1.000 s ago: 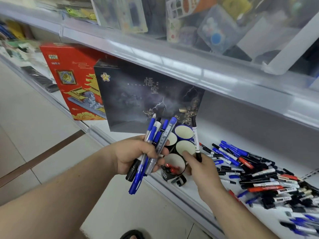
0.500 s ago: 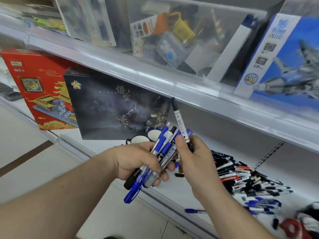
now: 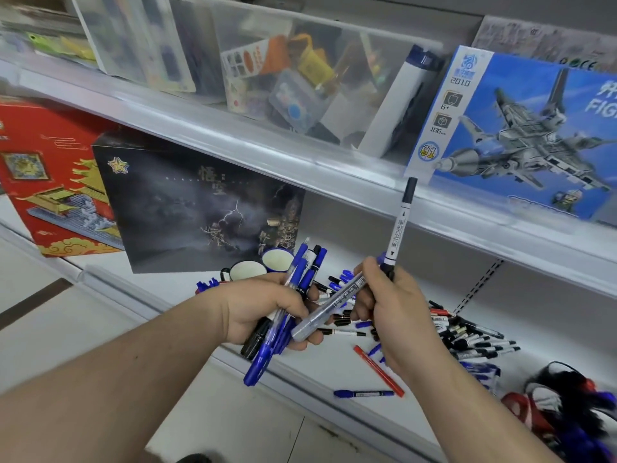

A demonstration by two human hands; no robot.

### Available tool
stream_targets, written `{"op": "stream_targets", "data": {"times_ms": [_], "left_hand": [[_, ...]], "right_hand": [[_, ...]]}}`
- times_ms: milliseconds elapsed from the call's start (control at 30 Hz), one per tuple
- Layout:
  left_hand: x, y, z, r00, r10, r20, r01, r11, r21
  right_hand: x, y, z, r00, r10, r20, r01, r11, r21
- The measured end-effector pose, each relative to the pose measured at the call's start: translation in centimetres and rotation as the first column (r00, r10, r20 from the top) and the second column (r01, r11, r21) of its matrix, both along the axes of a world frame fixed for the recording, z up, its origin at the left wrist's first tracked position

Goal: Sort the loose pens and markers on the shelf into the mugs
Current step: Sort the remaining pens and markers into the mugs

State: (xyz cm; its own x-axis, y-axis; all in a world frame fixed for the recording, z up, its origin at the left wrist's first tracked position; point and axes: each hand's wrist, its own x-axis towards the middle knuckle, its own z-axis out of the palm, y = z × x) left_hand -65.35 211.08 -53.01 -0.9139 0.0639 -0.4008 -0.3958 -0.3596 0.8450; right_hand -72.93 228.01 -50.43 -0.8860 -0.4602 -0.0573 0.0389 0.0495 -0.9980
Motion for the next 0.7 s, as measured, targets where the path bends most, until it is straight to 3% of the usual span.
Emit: {"op": "stream_targets", "data": {"times_ms": [133, 300, 500, 700], "left_hand": [[-0.1, 0.5, -0.2, 0.998, 0.049, 0.026, -0.045, 0.988, -0.145], [-0.4, 3.1, -0.6, 0.993, 0.100, -0.066, -0.109, 0.981, -0.159], [-0.8, 5.0, -2.0, 0.962, 0.233, -0.144, -0.259, 0.944, -0.205], [-1.8, 5.7, -3.1, 0.899, 0.438, 0.009, -0.437, 0.899, -0.028]], "right_hand": [[-0.5, 0.4, -0.1, 0.996, 0.018, -0.087, -0.004, 0.987, 0.162], [-1.3, -0.7, -2.1, 0.976, 0.068, -0.208, 0.006, 0.941, 0.337], [-1.6, -1.4, -4.3, 0.989, 0.057, -0.136, -0.004, 0.934, 0.356], [-1.6, 1.9, -5.3, 0.993, -0.029, -0.111, 0.075, 0.898, 0.434]]}}
